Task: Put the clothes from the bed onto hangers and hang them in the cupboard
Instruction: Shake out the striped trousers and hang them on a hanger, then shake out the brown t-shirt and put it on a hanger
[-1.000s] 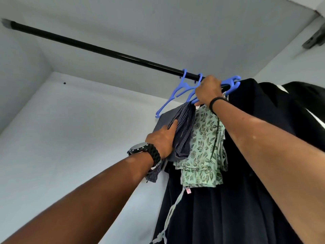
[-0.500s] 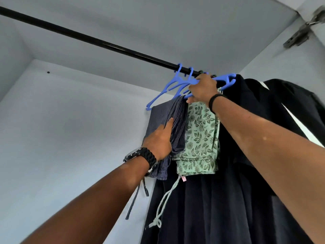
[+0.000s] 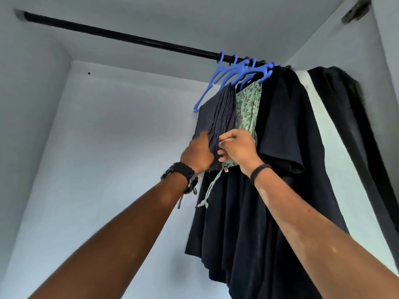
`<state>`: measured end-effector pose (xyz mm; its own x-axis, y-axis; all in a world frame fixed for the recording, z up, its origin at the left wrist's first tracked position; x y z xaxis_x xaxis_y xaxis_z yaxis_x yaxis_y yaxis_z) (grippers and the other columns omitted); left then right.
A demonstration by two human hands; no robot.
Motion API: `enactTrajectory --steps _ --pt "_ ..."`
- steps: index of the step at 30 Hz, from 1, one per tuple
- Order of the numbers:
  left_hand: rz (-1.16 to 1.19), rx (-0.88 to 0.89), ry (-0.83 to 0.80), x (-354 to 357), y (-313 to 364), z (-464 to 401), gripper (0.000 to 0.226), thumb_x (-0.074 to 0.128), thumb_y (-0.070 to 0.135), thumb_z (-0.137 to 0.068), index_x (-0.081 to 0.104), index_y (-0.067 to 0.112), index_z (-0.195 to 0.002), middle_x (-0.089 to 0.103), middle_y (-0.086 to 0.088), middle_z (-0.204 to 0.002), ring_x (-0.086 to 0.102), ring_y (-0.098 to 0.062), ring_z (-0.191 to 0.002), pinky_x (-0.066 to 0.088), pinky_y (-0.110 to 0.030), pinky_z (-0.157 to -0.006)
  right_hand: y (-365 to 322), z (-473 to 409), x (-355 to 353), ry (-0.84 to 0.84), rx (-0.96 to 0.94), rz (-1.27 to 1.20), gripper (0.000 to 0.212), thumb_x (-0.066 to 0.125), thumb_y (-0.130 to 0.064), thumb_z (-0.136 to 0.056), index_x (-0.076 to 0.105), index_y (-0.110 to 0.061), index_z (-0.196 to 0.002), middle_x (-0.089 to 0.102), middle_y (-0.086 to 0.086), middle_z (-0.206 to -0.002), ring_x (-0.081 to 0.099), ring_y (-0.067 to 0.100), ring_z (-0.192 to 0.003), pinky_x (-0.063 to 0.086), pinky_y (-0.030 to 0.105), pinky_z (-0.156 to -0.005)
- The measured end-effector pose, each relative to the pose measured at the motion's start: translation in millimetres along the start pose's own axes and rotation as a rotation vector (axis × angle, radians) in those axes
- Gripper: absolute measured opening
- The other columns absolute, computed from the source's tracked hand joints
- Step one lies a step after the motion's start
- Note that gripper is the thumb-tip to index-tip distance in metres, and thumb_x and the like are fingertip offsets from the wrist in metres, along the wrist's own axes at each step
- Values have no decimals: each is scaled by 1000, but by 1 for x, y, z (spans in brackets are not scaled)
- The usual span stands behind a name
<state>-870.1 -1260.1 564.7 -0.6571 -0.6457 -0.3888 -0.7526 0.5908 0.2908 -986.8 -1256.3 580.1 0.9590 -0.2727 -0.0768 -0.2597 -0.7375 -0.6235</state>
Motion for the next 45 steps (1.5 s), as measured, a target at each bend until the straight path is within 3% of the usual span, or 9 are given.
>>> enactTrajectory --steps 3,7,10,15,25,31,38,41,45 --pt "88 -37 23 -16 18 60 50 47 -1 -88 40 10 -136 59 -10 -113 57 -27 -101 47 -33 -86 5 64 0 -20 48 -101 18 51 7 -87 61 -8 -84 62 12 -80 61 14 -56 56 29 -45" --pt "82 -110 73 -33 29 163 49 41 -5 -91 39 11 -137 59 -7 -112 58 -19 -84 42 -12 -65 9 167 3 -116 86 -240 16 51 9 -87 63 -1 -91 61 10 -72 60 12 -55 53 23 -42" --pt "126 -216 83 -53 32 256 45 42 -2 -93 41 12 -136 61 -8 -112 63 -19 -79 52 -21 -71 10 258 6 -243 140 -327 17 53 7 -86 64 0 -97 65 13 -84 65 14 -64 55 26 -49" --pt "2 -469 161 -116 50 414 43 45 -3 -92 46 13 -133 64 -2 -103 63 -12 -81 47 -12 -70 -10 401 24 -415 313 -403 19 56 5 -86 64 -12 -89 66 6 -84 68 19 -71 55 27 -51" --pt "-239 -1156 263 -285 153 764 47 44 -8 -88 45 9 -132 64 -2 -95 65 -11 -76 51 -22 -68 -107 732 53 -1141 402 -290 17 55 -4 -86 67 -15 -92 67 5 -86 67 20 -71 55 24 -52" --pt "-416 -1497 487 -405 283 948 40 49 1 -90 51 14 -128 66 5 -98 64 -11 -85 51 -23 -78 -242 939 39 -1588 189 -297 18 58 -4 -84 71 -14 -91 71 -1 -85 62 8 -73 39 3 -62" --pt "-645 -1760 793 -551 458 1099 33 56 8 -89 56 11 -122 68 -8 -105 63 -25 -92 46 -32 -76 -437 1143 -21 -2015 -89 -448 19 58 0 -83 69 -9 -95 69 3 -81 58 9 -73 37 5 -57" --pt "-706 -1810 908 -591 511 1146 40 55 5 -89 52 11 -128 67 -8 -106 64 -26 -92 48 -29 -76 -499 1204 -38 -2135 -199 -489 18 59 -2 -83 70 -13 -92 69 2 -79 63 17 -75 48 25 -69" --pt "-776 -1855 1078 -638 565 1195 40 56 8 -92 47 13 -131 66 -5 -105 64 -17 -80 45 -12 -55 -568 1280 -48 -2312 -322 -539 25 57 -4 -82 61 -29 -80 67 1 -70 64 23 -71 57 45 -72"
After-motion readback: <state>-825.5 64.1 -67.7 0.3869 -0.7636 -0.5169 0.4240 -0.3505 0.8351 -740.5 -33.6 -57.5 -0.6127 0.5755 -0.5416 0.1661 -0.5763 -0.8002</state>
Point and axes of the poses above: each hand's wrist, its own z-axis away from the middle knuckle, its own x-axis out of the palm, y = z × x, the point moved 2 cm from there along -z, towards the middle knuckle
